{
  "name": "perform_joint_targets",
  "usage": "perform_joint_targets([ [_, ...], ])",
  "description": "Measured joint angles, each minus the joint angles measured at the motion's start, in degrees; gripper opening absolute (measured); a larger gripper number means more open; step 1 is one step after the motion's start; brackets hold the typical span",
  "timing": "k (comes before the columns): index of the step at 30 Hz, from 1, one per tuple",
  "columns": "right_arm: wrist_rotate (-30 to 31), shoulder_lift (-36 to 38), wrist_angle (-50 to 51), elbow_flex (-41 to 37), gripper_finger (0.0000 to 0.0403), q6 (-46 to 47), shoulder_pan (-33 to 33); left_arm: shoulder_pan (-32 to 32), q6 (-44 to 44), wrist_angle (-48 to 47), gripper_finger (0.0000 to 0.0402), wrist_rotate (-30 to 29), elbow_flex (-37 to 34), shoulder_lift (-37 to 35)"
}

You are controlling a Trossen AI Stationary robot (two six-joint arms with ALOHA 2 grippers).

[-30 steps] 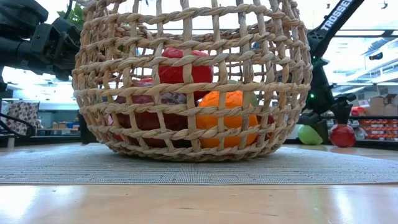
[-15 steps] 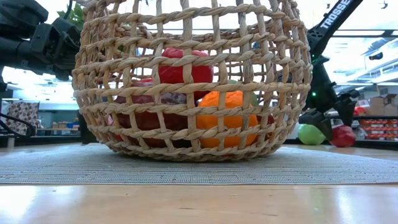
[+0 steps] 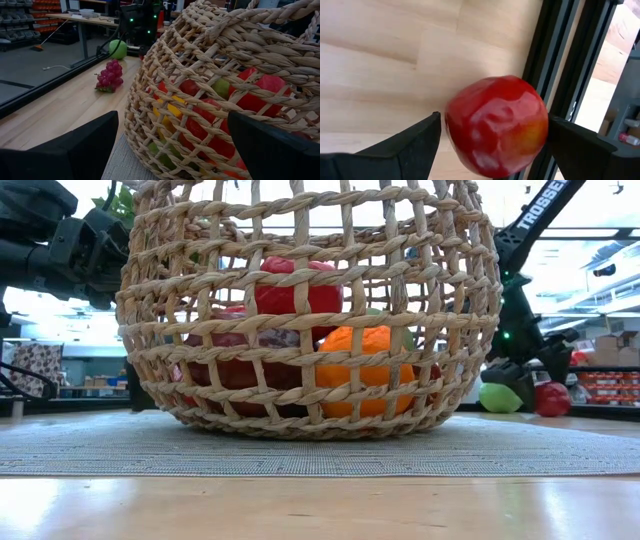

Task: Build produce basket
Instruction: Put the red apple into the basket

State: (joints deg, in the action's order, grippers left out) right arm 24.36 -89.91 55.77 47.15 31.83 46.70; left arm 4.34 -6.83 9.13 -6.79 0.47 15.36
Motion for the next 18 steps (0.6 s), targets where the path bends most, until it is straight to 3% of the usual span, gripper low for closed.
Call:
perform_joint_targets([
  [5,0.00,-0.02,-0.03,-0.08,0.0335,-0.08,0.00,-0.01,0.01,0.00,0.0382,-0.01,0.00,0.02],
  [11,0.01,-0.02,0.06,-0.06,0.0270,-0.50,0.00,0.00,0.02,0.00,0.0382,0.00,0.00,0.02],
  [18,-1.31,0.28,-0.24,-0.02,0.0271,-1.92,-2.69,-0.02,0.02,0.00,0.0382,0.00,0.00,0.02],
])
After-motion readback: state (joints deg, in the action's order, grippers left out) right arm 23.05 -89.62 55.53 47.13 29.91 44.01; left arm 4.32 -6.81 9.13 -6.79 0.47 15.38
